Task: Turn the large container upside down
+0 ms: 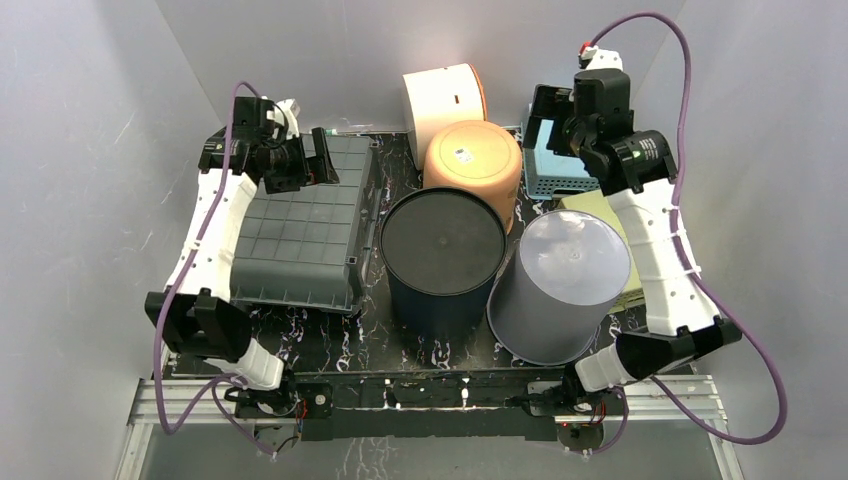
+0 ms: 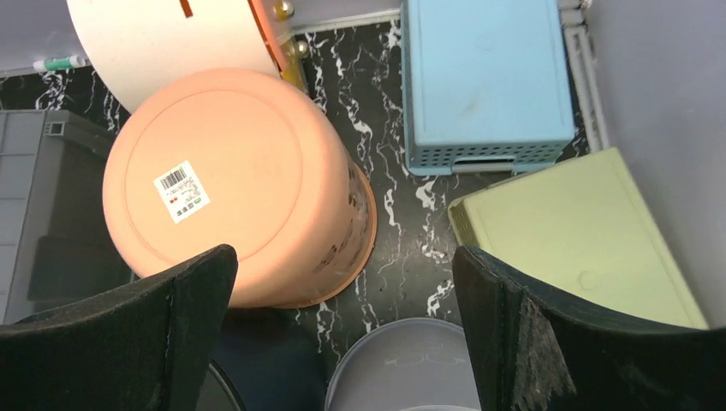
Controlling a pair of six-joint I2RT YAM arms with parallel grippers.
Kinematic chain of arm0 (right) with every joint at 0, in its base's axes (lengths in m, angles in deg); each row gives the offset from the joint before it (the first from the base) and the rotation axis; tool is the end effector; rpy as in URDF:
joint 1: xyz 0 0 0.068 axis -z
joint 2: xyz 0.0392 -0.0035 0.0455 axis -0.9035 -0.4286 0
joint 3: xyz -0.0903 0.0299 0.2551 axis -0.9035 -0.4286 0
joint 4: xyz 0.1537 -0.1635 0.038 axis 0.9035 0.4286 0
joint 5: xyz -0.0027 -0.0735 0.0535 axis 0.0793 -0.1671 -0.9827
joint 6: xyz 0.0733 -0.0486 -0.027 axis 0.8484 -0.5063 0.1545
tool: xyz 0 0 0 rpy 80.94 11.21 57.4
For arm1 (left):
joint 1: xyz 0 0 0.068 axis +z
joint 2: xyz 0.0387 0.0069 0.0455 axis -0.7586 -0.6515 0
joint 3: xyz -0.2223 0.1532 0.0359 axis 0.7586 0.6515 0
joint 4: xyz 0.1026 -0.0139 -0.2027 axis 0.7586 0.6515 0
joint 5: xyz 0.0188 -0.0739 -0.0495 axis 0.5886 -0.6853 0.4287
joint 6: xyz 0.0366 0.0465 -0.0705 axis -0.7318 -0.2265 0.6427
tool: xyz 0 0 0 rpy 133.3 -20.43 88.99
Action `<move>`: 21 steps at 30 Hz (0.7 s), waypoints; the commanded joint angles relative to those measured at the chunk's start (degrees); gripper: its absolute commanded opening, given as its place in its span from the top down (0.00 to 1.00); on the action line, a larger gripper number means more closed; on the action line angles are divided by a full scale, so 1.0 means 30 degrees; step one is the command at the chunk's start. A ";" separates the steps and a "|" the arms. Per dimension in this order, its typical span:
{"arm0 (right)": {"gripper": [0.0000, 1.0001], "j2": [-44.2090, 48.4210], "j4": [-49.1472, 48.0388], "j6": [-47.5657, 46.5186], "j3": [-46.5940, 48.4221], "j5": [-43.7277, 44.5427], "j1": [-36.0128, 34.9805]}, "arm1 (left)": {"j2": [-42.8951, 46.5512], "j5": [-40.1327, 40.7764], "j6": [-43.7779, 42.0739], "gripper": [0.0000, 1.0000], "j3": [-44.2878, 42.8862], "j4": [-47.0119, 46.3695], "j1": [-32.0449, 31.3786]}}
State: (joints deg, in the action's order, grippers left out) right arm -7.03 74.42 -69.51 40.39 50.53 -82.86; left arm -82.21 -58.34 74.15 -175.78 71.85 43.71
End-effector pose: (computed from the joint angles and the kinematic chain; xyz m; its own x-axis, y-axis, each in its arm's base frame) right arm 0.2692 0.0630 0.4466 -0.4790 0.1033 -0.8717 0.0700 0.9944 0.0794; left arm 0.3271 -0.0520 0.3618 -0.7203 -0.1489 -0.6775 0.1084 0.9405 -0.3219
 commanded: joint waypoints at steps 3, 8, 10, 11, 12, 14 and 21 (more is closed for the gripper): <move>0.02 -0.1287 -0.0887 0.1892 0.1893 -0.6279 0.3457 | 0.3532 0.0876 0.0281 0.02 0.0353 -0.0027 -0.0028; 0.02 0.0146 -0.2648 0.3093 0.0905 -0.6475 0.3579 | 0.6233 -0.0129 0.0490 0.02 0.2821 -0.2894 -0.0027; 0.02 0.0883 -0.3251 0.3186 0.0387 -0.6332 0.3574 | 0.6699 -0.0172 0.0660 0.02 0.3059 -0.3488 -0.0028; 0.02 0.1451 -0.3664 0.3125 -0.0190 -0.6343 0.3577 | 0.7159 0.0807 0.1276 0.02 0.3251 -0.4075 -0.0028; 0.02 0.1648 -0.3818 0.3005 -0.0483 -0.6415 0.3562 | 0.7377 0.1242 0.1560 0.02 0.3411 -0.4349 -0.0028; 0.02 0.1893 -0.3912 0.2982 -0.0969 -0.6376 0.3564 | 0.7763 0.1700 0.1679 0.02 0.3842 -0.4943 -0.0028; 0.02 0.2546 -0.4213 0.2772 -0.2094 -0.5751 0.3577 | 0.8037 0.1164 0.1227 0.02 0.4283 -0.5325 -0.0028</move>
State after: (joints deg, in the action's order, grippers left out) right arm -0.23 65.85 -60.66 35.52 32.04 -72.11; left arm -59.43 -54.47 77.89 -163.64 58.62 43.60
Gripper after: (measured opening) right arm 0.981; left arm 0.983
